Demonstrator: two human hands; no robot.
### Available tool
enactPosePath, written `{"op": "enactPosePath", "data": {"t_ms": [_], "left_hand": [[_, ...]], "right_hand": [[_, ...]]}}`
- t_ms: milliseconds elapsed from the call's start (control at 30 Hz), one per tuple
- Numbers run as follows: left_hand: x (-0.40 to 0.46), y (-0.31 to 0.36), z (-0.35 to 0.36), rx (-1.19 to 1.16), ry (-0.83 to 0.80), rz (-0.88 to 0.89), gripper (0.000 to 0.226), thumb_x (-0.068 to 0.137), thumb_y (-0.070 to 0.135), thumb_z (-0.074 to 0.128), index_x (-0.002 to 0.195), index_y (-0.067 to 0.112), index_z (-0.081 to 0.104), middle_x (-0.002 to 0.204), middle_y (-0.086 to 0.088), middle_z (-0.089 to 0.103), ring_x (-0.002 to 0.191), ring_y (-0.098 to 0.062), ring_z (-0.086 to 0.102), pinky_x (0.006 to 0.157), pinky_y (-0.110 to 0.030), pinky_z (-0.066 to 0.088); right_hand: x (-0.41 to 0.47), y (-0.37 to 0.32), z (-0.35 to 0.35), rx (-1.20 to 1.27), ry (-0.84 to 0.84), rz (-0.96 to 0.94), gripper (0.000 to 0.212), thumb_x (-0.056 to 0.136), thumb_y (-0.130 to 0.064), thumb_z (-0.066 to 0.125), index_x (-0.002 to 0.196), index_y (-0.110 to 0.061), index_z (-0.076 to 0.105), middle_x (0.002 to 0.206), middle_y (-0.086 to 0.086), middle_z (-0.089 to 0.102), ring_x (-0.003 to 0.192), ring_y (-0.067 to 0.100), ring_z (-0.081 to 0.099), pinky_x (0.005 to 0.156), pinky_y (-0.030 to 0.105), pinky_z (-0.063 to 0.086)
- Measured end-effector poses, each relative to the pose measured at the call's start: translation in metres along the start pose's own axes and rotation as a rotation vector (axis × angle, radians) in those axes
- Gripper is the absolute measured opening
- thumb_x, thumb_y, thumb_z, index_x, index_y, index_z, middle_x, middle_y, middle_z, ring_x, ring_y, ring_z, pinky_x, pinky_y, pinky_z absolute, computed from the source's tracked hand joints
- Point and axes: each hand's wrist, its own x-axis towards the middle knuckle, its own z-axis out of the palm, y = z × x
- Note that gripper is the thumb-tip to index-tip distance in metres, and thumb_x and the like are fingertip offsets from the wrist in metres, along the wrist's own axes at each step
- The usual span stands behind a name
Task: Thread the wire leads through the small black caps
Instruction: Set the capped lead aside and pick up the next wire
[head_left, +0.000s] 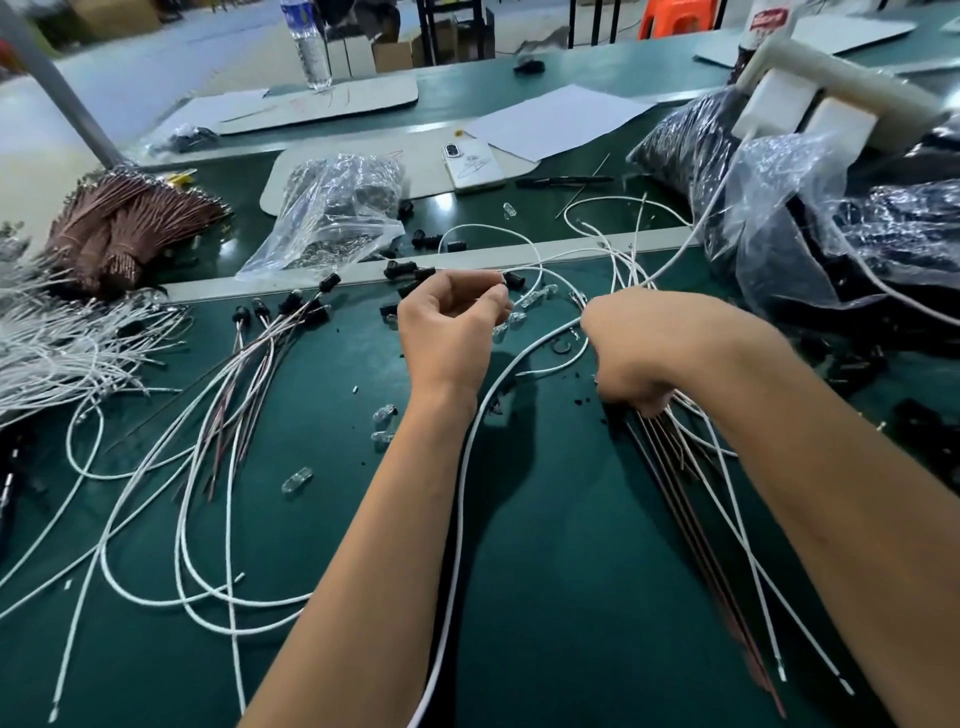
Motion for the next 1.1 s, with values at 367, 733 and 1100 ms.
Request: {"op": "enactPosePath", "data": {"t_ms": [367, 733, 1100], "left_hand": [[-0.013, 0.006, 0.004, -0.035, -0.537, -0.195, 0.006, 0.084, 0.005, 0.077, 0.09, 0.006, 0.075, 0.078, -0.015, 0.074, 0.056, -0.012, 0.06, 0.055, -0.017, 0.046], [-0.011, 0.012, 0.002, 0.004, -0.377, -0.187, 0.008, 0.087, 0.001, 0.075, 0.079, 0.004, 0.073, 0.065, -0.007, 0.07, 0.051, -0.009, 0.058, 0.054, -0.016, 0.047], [-0.013, 0.007, 0.007, -0.014, -0.35, -0.211, 0.01, 0.083, 0.008, 0.08, 0.074, 0.011, 0.077, 0.071, -0.012, 0.073, 0.064, -0.019, 0.063, 0.073, -0.031, 0.052]], "right_hand": [[0.02, 0.026, -0.008, 1.34, 0.545, -0.066, 0.017, 0.097, -0.003, 0.057, 0.081, -0.001, 0.062, 0.066, 0.014, 0.067, 0.045, 0.012, 0.059, 0.042, 0.023, 0.046], [0.017, 0.03, 0.03, 1.323, 0.232, -0.284, 0.02, 0.094, -0.022, 0.075, 0.095, -0.002, 0.073, 0.072, 0.007, 0.065, 0.055, 0.012, 0.055, 0.041, 0.02, 0.042], [0.016, 0.028, 0.051, 1.388, 0.201, -0.328, 0.018, 0.093, -0.01, 0.074, 0.088, 0.007, 0.07, 0.056, 0.001, 0.058, 0.045, 0.01, 0.05, 0.037, 0.018, 0.036]]}}
